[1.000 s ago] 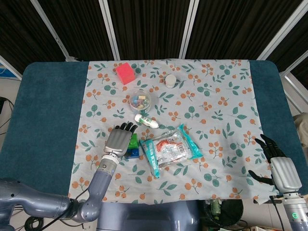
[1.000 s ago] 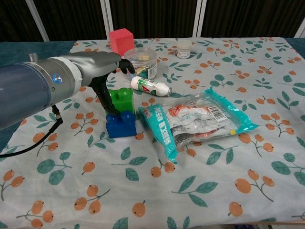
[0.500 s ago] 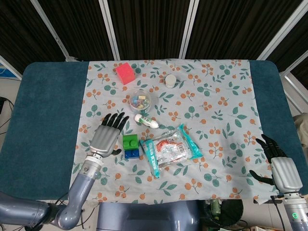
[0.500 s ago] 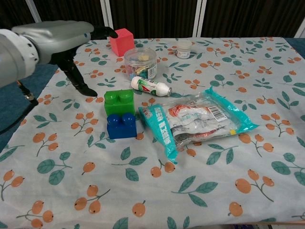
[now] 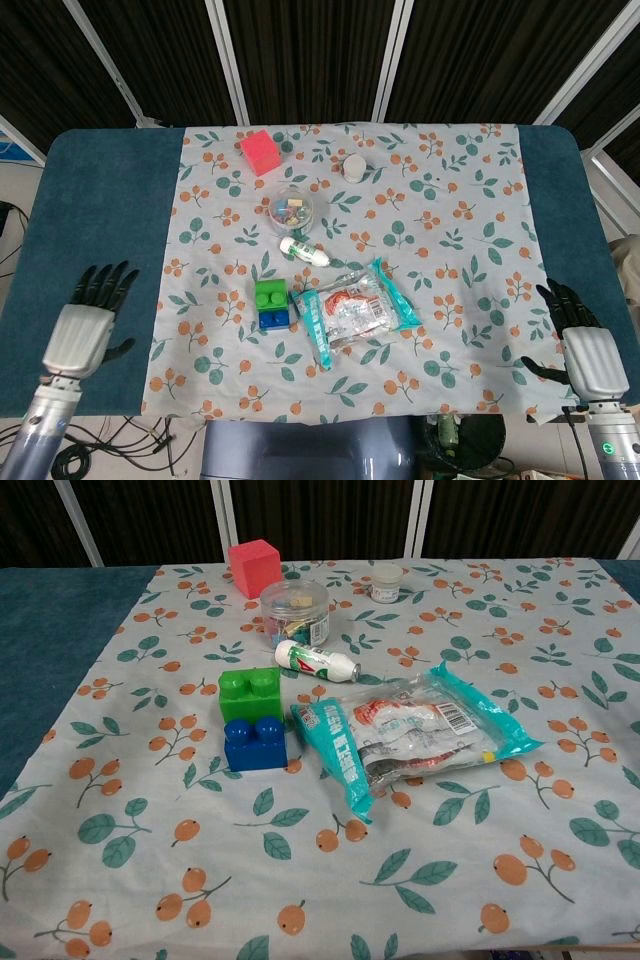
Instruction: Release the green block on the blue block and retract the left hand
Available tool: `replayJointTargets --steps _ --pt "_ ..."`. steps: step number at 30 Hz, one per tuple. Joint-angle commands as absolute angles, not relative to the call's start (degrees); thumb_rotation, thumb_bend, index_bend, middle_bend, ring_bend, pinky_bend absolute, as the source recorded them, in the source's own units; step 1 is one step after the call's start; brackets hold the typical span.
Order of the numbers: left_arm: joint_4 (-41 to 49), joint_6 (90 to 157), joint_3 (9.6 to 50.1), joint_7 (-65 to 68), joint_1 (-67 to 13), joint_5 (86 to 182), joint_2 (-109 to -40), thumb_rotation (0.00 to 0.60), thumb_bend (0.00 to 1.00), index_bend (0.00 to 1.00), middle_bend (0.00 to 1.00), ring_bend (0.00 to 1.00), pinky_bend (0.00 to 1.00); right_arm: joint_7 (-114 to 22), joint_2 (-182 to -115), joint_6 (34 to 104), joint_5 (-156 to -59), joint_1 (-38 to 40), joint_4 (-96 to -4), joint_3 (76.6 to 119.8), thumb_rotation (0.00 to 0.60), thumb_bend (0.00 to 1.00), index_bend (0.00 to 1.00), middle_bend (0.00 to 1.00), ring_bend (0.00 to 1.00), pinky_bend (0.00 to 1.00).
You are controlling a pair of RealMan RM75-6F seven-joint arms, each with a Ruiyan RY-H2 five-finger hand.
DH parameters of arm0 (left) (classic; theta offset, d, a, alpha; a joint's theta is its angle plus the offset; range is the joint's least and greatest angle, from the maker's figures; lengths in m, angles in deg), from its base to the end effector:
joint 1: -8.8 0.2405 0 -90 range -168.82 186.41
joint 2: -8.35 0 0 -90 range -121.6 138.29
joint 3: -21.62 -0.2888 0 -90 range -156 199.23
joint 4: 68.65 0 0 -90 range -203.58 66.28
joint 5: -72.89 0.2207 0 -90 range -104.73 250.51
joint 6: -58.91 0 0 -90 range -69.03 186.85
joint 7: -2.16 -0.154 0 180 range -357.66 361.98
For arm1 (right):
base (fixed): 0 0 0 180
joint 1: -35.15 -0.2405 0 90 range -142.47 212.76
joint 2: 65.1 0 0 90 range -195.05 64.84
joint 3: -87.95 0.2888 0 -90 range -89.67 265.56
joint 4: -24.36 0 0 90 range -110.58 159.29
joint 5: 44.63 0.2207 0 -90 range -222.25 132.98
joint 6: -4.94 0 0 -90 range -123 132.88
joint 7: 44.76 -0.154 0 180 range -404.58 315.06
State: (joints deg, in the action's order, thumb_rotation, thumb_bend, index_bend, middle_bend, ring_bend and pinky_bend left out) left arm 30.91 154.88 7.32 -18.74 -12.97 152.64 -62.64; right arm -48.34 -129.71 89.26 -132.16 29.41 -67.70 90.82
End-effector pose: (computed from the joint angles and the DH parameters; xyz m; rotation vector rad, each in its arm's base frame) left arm -0.2838 0.2157 0.1080 -1.5857 -0.7234 -0.8483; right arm -0.3387 -0.1996 0.1575 1.4017 -0.9441 0.9749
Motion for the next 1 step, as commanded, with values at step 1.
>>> replayJointTargets --steps 1 --pt "25.7 157.5 6.5 -14.0 -8.7 154.8 -62.2 0.6 0.01 0.0 0.0 0.0 0.0 -47.9 -129.9 89.6 -132.3 29.5 -67.7 90.9 0.6 0.15 0.03 0.0 0.0 0.21"
